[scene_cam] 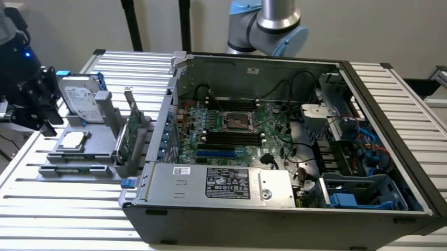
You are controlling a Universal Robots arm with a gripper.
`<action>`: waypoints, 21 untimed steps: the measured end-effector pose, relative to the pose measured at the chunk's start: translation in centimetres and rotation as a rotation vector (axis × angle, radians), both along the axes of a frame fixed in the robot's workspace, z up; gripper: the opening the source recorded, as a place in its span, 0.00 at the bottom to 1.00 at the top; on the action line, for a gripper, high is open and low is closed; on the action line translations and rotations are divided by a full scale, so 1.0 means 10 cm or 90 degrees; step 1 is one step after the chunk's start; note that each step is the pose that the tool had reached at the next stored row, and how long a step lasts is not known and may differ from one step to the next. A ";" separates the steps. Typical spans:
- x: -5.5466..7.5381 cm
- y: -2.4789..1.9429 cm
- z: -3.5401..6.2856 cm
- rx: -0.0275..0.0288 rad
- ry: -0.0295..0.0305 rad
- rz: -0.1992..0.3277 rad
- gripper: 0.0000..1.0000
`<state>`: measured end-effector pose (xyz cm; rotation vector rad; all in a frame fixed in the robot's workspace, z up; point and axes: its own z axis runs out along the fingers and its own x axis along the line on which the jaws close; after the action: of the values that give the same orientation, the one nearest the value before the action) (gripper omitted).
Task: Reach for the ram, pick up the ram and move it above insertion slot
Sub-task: 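Pick up the ram and move it above insertion slot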
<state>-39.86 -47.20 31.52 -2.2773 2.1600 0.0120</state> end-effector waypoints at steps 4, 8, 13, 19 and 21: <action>0.00 -0.022 -0.074 0.0000 0.0000 0.000 0.36; 0.00 -0.044 -0.146 0.0000 0.0000 0.000 0.36; 0.00 -0.066 -0.236 0.0000 0.0000 0.000 0.36; 0.00 -0.071 -0.347 0.0000 0.0000 0.000 0.36; 0.00 -0.072 -0.383 0.0000 0.0000 0.001 0.36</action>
<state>-39.86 -47.92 27.69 -2.2781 2.1590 0.0120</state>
